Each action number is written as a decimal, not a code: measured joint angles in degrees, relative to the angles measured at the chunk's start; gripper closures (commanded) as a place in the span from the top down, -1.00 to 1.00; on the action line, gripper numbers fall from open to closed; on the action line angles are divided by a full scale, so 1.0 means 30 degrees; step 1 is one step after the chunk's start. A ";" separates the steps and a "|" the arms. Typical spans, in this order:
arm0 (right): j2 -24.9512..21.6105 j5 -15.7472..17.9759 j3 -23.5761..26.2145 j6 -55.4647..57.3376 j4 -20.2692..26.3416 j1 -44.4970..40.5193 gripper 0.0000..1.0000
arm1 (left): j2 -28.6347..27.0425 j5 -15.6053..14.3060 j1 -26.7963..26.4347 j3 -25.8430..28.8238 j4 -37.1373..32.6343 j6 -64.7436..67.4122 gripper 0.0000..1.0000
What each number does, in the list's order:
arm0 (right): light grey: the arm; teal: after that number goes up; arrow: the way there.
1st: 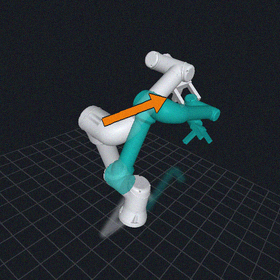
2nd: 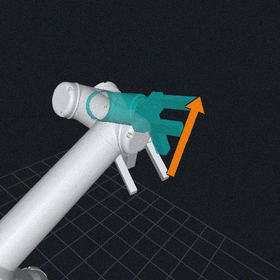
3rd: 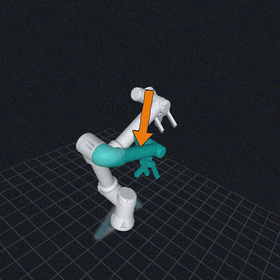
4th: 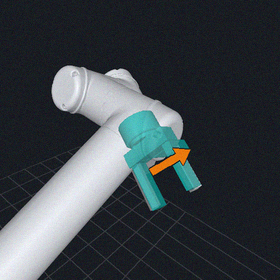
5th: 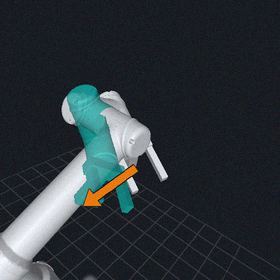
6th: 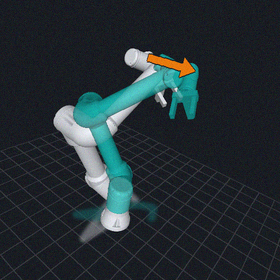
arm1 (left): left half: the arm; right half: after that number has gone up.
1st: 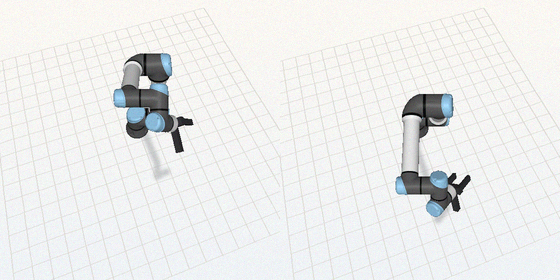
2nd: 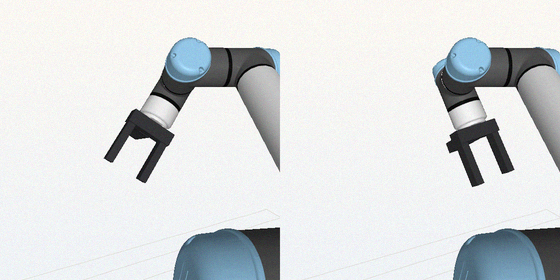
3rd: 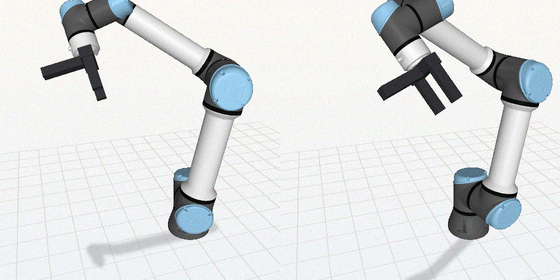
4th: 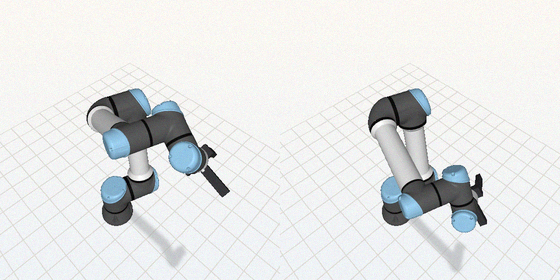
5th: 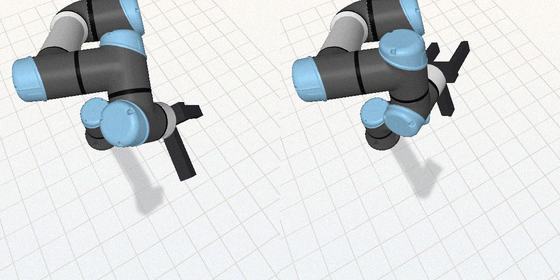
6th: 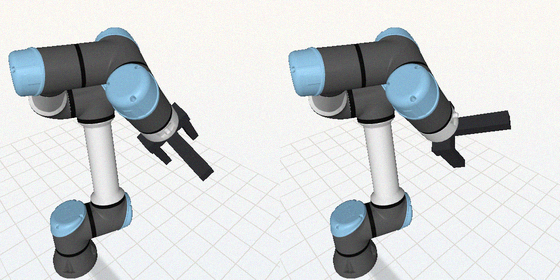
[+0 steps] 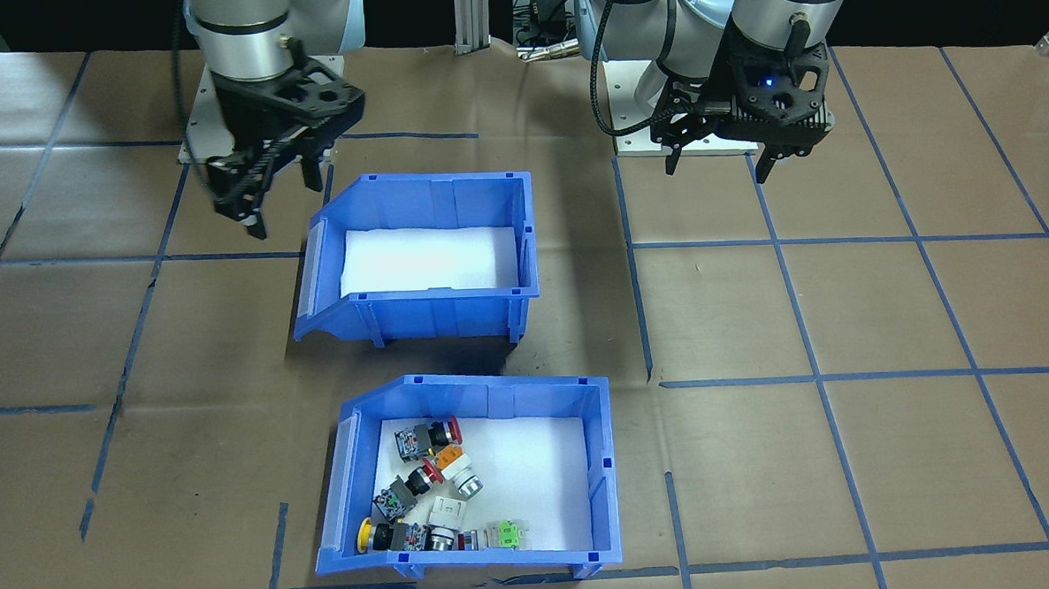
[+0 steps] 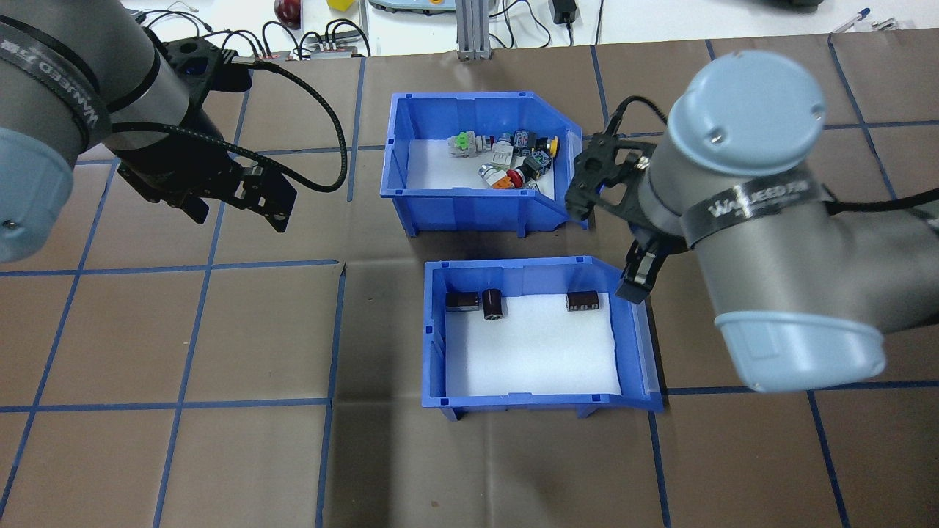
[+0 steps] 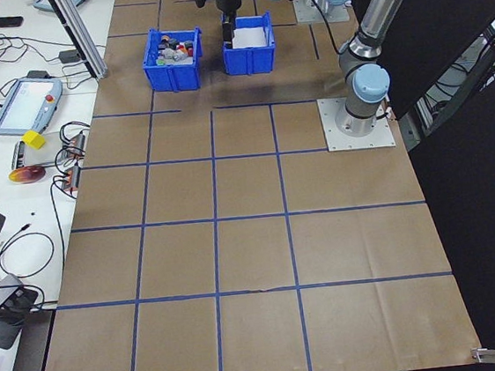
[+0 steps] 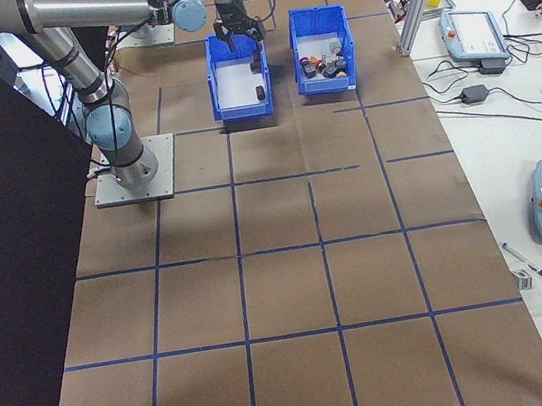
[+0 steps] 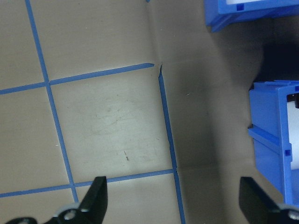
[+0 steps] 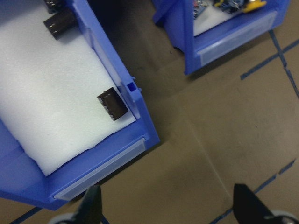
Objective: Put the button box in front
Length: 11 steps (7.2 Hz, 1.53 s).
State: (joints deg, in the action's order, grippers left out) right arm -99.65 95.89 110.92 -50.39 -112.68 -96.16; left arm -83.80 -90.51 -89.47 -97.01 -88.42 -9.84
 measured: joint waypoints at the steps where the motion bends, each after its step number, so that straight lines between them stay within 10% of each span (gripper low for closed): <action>1: 0.0155 -0.0002 -0.0756 0.2050 0.0961 0.0936 1.00 | -0.0020 -0.0003 -0.0001 -0.0006 0.0000 0.0001 0.98; 5: 0.1871 -0.0806 -0.4855 1.3062 0.6168 0.1983 1.00 | -0.0174 0.0052 0.0003 -0.0007 0.0067 -0.0073 0.98; 11: 0.3405 -0.1610 -0.6778 1.6836 0.7926 0.2535 1.00 | -0.0139 0.0139 0.0028 -0.0007 0.0089 -0.0069 0.98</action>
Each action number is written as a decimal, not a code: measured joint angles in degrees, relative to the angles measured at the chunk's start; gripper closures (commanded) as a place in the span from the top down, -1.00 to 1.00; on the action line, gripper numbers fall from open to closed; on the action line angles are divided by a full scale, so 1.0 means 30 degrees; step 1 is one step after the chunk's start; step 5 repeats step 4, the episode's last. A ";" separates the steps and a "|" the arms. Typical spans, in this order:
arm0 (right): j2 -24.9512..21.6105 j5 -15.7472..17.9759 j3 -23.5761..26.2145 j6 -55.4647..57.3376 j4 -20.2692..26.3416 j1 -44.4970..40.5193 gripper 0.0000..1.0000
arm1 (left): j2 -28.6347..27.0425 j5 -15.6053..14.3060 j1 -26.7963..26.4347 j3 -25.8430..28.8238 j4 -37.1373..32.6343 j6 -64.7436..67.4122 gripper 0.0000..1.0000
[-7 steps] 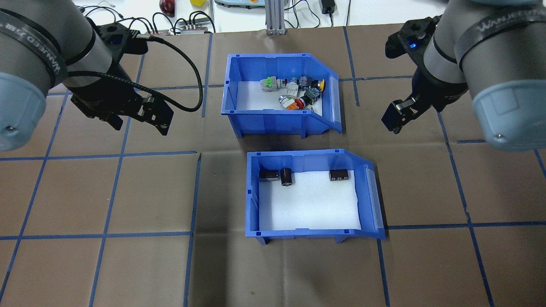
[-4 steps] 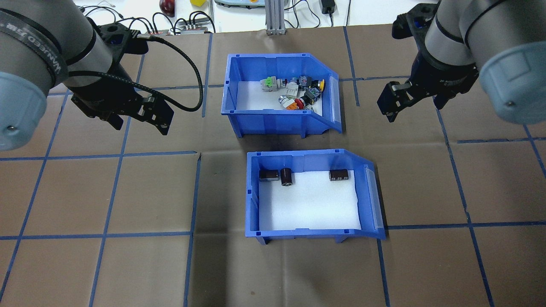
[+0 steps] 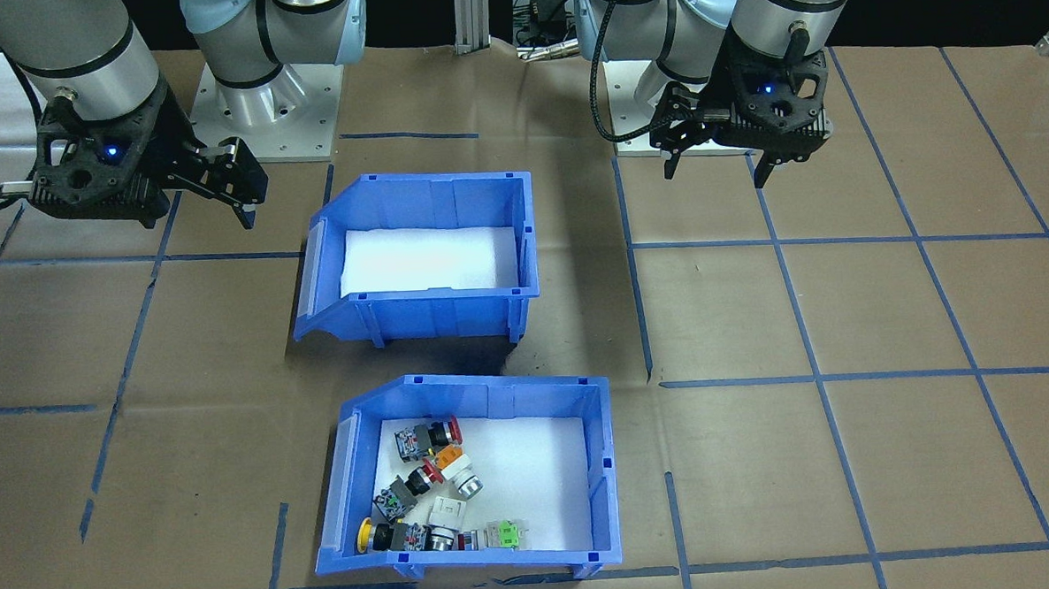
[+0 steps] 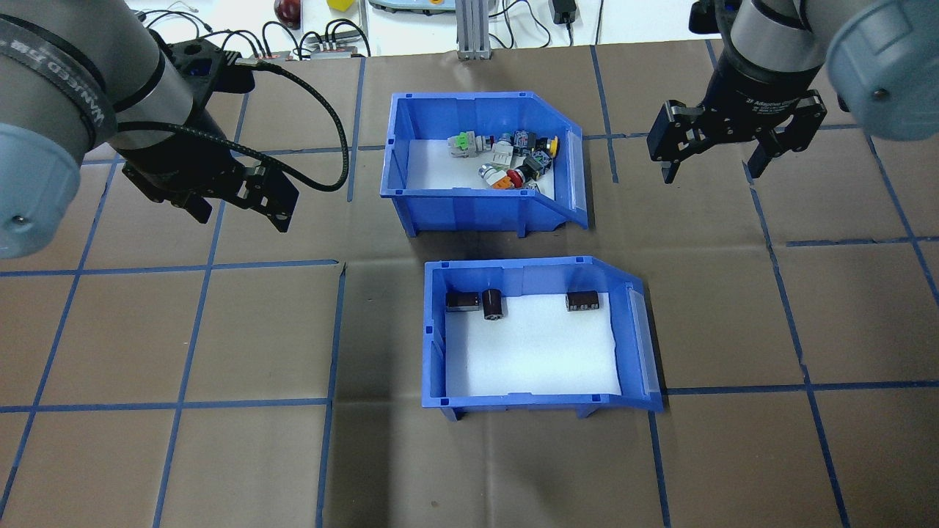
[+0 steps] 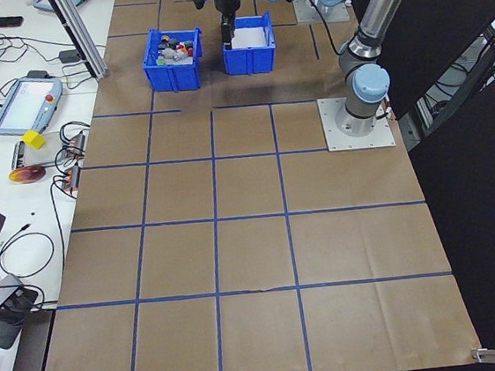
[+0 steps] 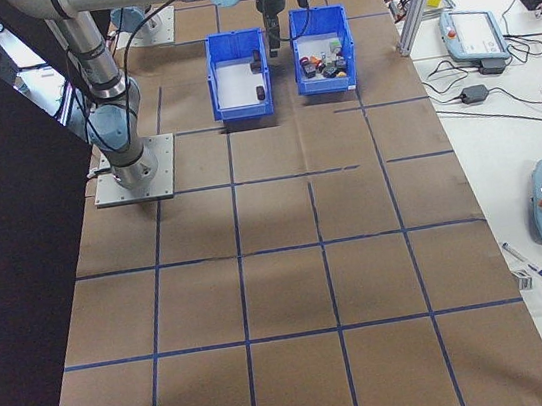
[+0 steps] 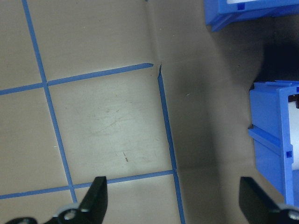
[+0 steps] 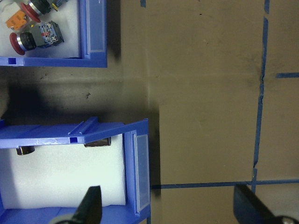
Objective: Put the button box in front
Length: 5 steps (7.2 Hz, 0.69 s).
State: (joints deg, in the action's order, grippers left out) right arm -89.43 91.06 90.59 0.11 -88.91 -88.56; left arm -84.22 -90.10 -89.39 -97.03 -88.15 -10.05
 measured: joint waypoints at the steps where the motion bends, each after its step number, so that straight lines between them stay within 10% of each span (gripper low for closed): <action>1: -0.0043 -0.0156 0.0042 0.0196 0.0011 0.0004 1.00 | 0.0018 0.0054 0.0000 0.0000 0.0000 0.0001 0.98; 5: -0.0094 -0.0256 0.0060 0.0337 0.0010 -0.0011 1.00 | 0.0008 0.0097 -0.0008 0.0005 0.0000 0.0001 0.98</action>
